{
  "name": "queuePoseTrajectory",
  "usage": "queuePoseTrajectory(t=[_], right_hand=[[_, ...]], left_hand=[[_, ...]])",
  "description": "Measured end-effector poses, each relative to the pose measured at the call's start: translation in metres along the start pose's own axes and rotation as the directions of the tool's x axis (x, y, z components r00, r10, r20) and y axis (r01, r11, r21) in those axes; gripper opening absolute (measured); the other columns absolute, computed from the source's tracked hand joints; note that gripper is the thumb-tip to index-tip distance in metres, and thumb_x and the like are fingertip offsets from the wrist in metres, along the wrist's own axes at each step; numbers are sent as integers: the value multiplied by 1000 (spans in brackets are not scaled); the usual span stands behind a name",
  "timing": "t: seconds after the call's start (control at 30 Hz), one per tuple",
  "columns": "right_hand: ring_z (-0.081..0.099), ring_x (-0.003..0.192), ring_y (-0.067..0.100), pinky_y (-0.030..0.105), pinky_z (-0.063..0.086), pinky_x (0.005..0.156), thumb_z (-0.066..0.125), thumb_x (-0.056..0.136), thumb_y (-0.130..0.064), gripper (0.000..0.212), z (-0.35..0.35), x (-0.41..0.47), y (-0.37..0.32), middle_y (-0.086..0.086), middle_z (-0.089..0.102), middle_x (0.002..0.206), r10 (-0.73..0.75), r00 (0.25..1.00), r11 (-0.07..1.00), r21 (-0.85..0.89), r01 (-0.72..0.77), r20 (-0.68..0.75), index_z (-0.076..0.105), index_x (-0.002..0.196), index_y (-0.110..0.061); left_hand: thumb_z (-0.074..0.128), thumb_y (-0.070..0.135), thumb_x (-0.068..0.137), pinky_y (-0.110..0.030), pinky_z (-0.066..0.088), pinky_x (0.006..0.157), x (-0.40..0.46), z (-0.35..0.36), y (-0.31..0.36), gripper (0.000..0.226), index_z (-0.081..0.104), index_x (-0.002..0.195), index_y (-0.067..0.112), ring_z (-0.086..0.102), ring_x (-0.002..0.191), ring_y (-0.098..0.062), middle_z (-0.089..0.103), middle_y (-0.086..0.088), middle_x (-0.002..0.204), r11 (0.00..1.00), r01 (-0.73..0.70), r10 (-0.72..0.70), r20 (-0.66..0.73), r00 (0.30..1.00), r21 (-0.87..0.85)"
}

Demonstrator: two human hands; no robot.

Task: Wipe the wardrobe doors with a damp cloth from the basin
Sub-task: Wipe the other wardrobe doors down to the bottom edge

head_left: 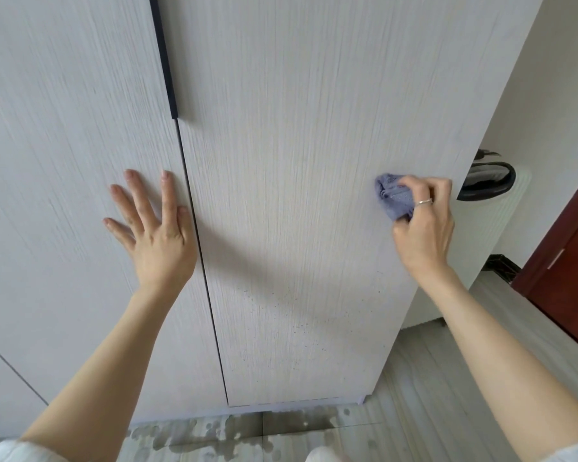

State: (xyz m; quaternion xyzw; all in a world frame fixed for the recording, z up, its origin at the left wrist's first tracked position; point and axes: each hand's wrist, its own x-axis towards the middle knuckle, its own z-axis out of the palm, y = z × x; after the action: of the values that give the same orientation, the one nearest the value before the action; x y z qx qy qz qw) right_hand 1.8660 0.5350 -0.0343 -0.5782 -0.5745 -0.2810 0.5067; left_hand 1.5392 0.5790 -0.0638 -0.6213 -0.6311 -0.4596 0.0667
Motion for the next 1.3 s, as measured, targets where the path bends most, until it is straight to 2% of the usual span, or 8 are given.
queuePoseTrajectory(t=[0.1,0.2,0.3,0.4,0.6,0.8,0.93,1.3], right_hand=[[57,82,33,30,44,56,65,66,6,44,12,-26,15,10,55,102,-54,993,990,-124,67,106,58,103,-16],[60,84,27,29,47,60,65,80,-28,16,22,-87,35,-13,59,91,83,939,988,-150,-34,335,57,93,-34],[57,86,31,28,37,62,65,76,-5,39,22,-131,48,6,53,109,-15,830,989,-116,96,558,62,111,-21],[56,91,28,21,30,64,64,79,-4,35,9,-105,44,-2,47,107,79,860,992,-129,-15,503,60,112,-14],[52,93,24,31,41,63,67,64,10,52,-4,-24,43,9,49,113,69,996,993,-103,-63,52,59,109,-14],[59,85,36,34,47,55,71,54,18,53,18,-126,66,18,53,107,179,972,972,-177,-151,153,62,100,-6],[61,82,41,30,40,57,69,61,20,38,21,-180,77,22,54,101,384,853,922,-196,-334,353,64,95,3],[54,90,30,32,46,64,63,60,19,46,34,-131,57,22,50,105,150,988,989,0,-150,39,63,100,-4]], left_hand=[[24,26,100,-60,-9,109,-1,2,0,57,-3,148,39,-19,142,-32,-17,-8,157,1000,0,0,3,1000,-8],[24,27,101,-59,-9,109,-10,7,-1,57,-5,148,40,-20,142,-31,-19,-7,156,999,29,-28,32,999,-14],[25,28,102,-60,-9,110,-28,15,-4,57,-7,148,39,-23,141,-31,-22,-7,156,997,69,-67,92,994,-18],[26,28,102,-60,-8,111,-36,19,-8,57,-6,148,38,-23,141,-31,-22,-7,156,997,75,-72,112,991,-19],[26,27,102,-60,-9,110,-34,24,-8,57,-4,148,40,-21,142,-33,-19,-9,156,998,53,-51,59,997,-30],[26,26,102,-58,-9,110,-40,39,-22,56,-2,148,41,-14,142,-37,-11,-13,157,1000,-5,4,-32,999,-28],[28,21,101,-54,-11,109,-54,54,-35,57,1,149,40,-12,141,-40,-9,-15,157,1000,-9,8,-50,999,-21],[27,16,99,-36,-22,107,-65,62,-41,56,10,150,31,-10,140,-46,-5,-23,155,999,-43,43,-85,995,0]])
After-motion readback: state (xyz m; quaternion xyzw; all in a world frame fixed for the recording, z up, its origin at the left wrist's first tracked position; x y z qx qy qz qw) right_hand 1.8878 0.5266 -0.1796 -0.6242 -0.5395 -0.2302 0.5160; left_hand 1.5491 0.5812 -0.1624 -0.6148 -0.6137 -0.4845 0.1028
